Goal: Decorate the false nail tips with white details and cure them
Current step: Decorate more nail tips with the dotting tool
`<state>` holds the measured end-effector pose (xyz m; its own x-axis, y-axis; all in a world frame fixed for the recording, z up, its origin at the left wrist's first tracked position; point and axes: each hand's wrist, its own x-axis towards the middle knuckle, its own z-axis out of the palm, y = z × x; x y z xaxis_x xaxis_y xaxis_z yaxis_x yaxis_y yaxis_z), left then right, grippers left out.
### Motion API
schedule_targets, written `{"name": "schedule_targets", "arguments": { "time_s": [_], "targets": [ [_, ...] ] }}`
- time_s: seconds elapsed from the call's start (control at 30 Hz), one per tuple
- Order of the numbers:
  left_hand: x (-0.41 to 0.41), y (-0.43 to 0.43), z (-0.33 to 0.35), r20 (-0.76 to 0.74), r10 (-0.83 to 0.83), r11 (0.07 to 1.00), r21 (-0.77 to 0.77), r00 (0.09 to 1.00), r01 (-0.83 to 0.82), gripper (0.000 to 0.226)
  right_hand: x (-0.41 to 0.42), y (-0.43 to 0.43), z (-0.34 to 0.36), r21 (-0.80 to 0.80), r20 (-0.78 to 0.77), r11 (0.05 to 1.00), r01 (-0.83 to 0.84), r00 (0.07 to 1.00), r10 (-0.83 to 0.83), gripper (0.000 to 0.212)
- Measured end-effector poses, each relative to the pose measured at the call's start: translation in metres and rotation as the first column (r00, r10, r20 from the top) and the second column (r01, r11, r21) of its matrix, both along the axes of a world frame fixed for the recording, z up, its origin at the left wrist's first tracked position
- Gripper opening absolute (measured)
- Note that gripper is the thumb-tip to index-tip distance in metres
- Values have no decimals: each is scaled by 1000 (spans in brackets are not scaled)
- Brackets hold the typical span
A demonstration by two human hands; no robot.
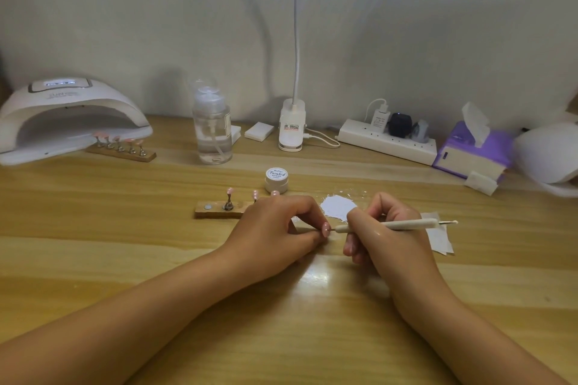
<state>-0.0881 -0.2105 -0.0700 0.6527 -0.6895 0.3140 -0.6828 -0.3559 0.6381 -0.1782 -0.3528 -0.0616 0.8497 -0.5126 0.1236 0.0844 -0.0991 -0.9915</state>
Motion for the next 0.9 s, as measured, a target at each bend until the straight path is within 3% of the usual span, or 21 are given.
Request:
{"name": "schedule_targets", "arguments": {
  "time_s": [0.47,0.9],
  "targets": [
    [2,-1,0,-22,-11,1000,-17,1000,11,20,-1,0,1,1,4,1000,6,1000,-6,40],
    [2,-1,-2,-34,-10,1000,-18,999,9,26,-1,0,-1,-45,-11,999,16,1000,-17,26]
  ]
}}
